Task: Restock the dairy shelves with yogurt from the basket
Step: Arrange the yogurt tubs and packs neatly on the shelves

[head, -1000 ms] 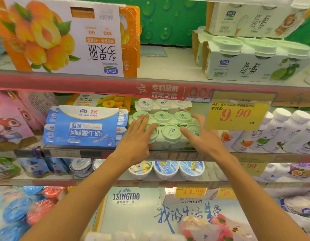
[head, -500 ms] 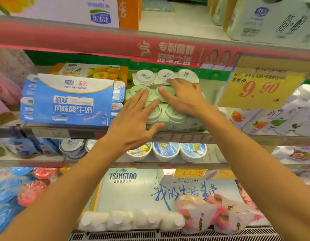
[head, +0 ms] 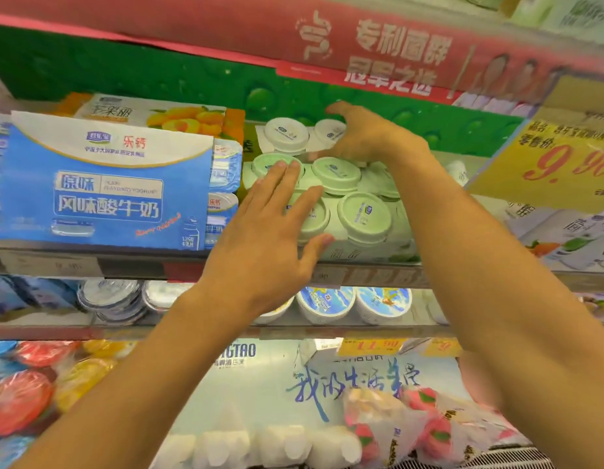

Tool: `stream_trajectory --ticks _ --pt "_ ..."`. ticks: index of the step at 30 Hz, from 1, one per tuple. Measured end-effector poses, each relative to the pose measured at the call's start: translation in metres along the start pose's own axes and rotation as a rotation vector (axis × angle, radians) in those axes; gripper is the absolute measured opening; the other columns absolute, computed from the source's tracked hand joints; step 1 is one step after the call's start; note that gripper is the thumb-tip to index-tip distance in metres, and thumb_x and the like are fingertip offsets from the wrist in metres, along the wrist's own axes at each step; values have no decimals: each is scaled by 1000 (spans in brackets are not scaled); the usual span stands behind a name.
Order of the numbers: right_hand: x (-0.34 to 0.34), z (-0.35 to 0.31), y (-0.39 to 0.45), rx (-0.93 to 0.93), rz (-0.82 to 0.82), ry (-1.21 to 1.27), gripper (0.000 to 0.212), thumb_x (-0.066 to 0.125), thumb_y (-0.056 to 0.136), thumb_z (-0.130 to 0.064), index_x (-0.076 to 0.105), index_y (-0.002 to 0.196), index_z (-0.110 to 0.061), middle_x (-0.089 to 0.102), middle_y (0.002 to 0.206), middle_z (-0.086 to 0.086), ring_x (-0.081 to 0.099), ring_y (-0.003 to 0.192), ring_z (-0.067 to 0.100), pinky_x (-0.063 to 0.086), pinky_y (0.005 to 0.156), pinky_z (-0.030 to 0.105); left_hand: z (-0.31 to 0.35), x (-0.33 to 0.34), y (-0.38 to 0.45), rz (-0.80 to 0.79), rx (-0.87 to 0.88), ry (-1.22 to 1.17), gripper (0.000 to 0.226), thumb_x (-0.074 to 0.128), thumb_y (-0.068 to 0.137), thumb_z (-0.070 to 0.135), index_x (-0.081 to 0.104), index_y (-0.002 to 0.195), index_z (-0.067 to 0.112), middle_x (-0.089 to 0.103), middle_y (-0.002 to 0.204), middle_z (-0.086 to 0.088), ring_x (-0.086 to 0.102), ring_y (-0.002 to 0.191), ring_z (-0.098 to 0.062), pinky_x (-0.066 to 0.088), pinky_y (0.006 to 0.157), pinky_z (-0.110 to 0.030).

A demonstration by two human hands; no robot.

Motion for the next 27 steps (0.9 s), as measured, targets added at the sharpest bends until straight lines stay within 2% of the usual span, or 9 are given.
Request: stream_trajectory --ticks 3,7,10,12,14,17,21,24,27 --pt "6 6 11 38 -51 -160 101 79 62 -61 28 148 -46 38 157 -1 33 144 38 18 116 66 0 1 -1 -10 0 -6 65 29 97 60 25 155 31 0 167 0 -11 152 -12 -4 121 -30" --pt "0 -3 8 -33 66 -232 84 79 79 -48 35 149 -33 50 148 1 41 140 29 8 117 63 0 1 -1 3 9 -8 66 30 95 59 29 154 29 4 167 -2 -7 153 -15 1 123 -33" --pt "-14 -7 -6 -10 197 -170 78 83 73 -55 49 134 -22 61 128 4 51 127 31 21 111 53 2 0 -1 19 8 2 65 33 95 57 34 152 26 11 166 -5 -1 154 -19 9 125 -39" --pt "-23 -12 -20 -7 270 -110 74 83 70 -58 51 122 -16 60 118 6 54 119 32 36 95 40 4 -2 0 19 15 31 65 34 95 56 37 151 24 15 165 -7 3 153 -22 14 124 -42" --pt "-28 -21 -36 -68 338 -89 83 84 68 -58 49 131 -16 58 127 5 51 120 31 40 92 37 6 -4 1 5 15 54 66 33 94 57 37 150 24 16 165 -8 5 153 -23 13 124 -40" --pt "-31 -30 -55 -149 440 -79 78 85 68 -56 54 128 -18 61 127 4 54 117 29 44 96 40 7 -8 2 -28 7 81 71 30 92 59 31 153 23 12 166 -6 3 153 -21 6 123 -35" --pt "-34 -33 -77 -193 529 58 68 85 69 -52 60 123 -21 65 120 0 57 111 23 45 94 38 2 -11 3 -83 4 83 82 33 97 64 9 159 16 0 167 0 -5 153 -14 -5 120 -26" --pt "-31 -39 -94 -258 600 64 66 81 66 -59 62 119 -24 68 114 -1 61 107 25 48 91 47 0 -11 4 -139 -6 71 83 36 97 63 6 159 17 -4 167 2 -7 152 -12 -6 119 -25" --pt "-27 -40 -110 -251 714 -75 58 81 67 -46 64 115 -19 69 107 4 61 103 32 43 90 55 2 -18 2 -89 4 99 79 33 95 64 24 155 13 21 163 -5 13 149 -20 6 121 -30"
Point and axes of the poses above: each hand's wrist, its own y-axis towards the middle knuckle, its own x-axis out of the palm, z = x × y, the point moved 9 cm from there along y, towards the middle knuckle
